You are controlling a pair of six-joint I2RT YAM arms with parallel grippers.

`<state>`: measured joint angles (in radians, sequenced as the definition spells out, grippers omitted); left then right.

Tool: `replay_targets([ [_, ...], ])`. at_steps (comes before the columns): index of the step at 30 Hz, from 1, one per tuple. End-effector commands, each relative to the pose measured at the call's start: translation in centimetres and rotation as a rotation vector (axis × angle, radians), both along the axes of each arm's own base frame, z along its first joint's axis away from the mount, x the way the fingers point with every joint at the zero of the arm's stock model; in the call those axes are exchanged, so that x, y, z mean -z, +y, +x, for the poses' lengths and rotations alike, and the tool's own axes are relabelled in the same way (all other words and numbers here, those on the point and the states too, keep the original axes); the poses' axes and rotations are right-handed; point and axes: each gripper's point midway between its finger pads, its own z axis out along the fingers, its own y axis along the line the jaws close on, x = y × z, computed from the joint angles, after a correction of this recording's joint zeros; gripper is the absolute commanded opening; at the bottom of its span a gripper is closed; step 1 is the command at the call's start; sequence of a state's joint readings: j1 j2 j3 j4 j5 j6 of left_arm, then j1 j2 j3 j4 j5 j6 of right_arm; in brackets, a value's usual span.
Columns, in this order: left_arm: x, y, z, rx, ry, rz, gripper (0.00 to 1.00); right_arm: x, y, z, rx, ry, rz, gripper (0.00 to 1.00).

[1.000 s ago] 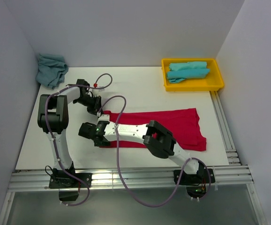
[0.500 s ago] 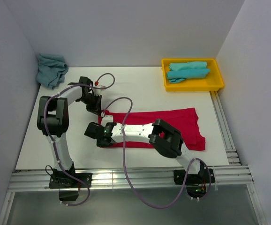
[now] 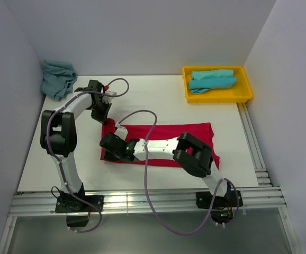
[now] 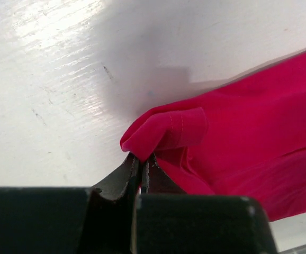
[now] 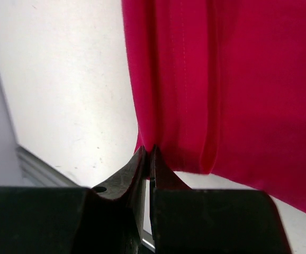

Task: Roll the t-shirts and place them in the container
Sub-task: Roll the tshirt

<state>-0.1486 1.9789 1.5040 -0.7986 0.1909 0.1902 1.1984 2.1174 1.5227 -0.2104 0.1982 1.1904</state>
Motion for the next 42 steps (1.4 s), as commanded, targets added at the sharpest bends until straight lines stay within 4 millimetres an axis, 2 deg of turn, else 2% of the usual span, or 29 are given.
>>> replay_targets([
  [1, -3.2, 0.1, 3.0, 0.031, -0.167, 0.098, 0.00, -4.5, 1.8, -1.0, -0.002, 0.031, 0.232, 0.00],
  [3, -2.9, -0.3, 2.9, 0.038, -0.160, 0.105, 0.00, -3.6, 1.1, -1.1, 0.027, 0.059, 0.255, 0.00],
  [5, -2.7, -0.8, 2.7, 0.044, -0.157, 0.112, 0.00, -3.8, 1.2, -1.0, 0.046, 0.070, 0.307, 0.00],
  [6, -2.7, -0.9, 2.7, 0.044, -0.158, 0.116, 0.00, -2.8, 0.7, -1.2, 0.056, 0.085, 0.304, 0.00],
  [8, -2.5, -1.1, 2.7, 0.051, -0.158, 0.137, 0.00, -3.1, 1.2, -1.2, 0.068, 0.106, 0.380, 0.00],
  [9, -2.4, -1.2, 2.6, 0.055, -0.154, 0.142, 0.00, -2.0, 0.7, -1.3, 0.080, 0.120, 0.379, 0.00],
  [11, -2.1, -1.6, 2.4, 0.061, -0.151, 0.152, 0.00, -2.3, 0.9, -1.2, 0.097, 0.135, 0.438, 0.00],
  [15, -1.5, -2.5, 2.2, 0.078, -0.148, 0.153, 0.00, -1.3, 0.3, -1.4, 0.129, 0.156, 0.485, 0.00],
  [16, -1.4, -2.0, 2.3, 0.068, -0.152, 0.182, 0.00, -1.6, 0.4, -1.3, 0.133, 0.156, 0.508, 0.00],
  [18, -1.2, -2.3, 2.3, 0.067, -0.147, 0.181, 0.04, -1.1, 0.1, -1.4, 0.143, 0.172, 0.519, 0.00],
  [22, -1.1, -2.8, 2.1, 0.072, -0.138, 0.166, 0.19, -1.0, -0.2, -1.1, 0.167, 0.179, 0.558, 0.00],
  [25, -1.3, -3.2, 2.1, 0.073, -0.133, 0.146, 0.27, -0.9, -0.7, -1.1, 0.191, 0.193, 0.580, 0.00],
  [38, -4.3, -5.8, 1.7, 0.118, -0.126, -0.007, 0.46, 0.4, -2.6, -1.0, 0.279, 0.228, 0.636, 0.00],
  [42, -5.2, -5.8, 2.0, 0.112, -0.129, -0.040, 0.46, 0.4, -3.2, -0.8, 0.308, 0.234, 0.661, 0.00],
])
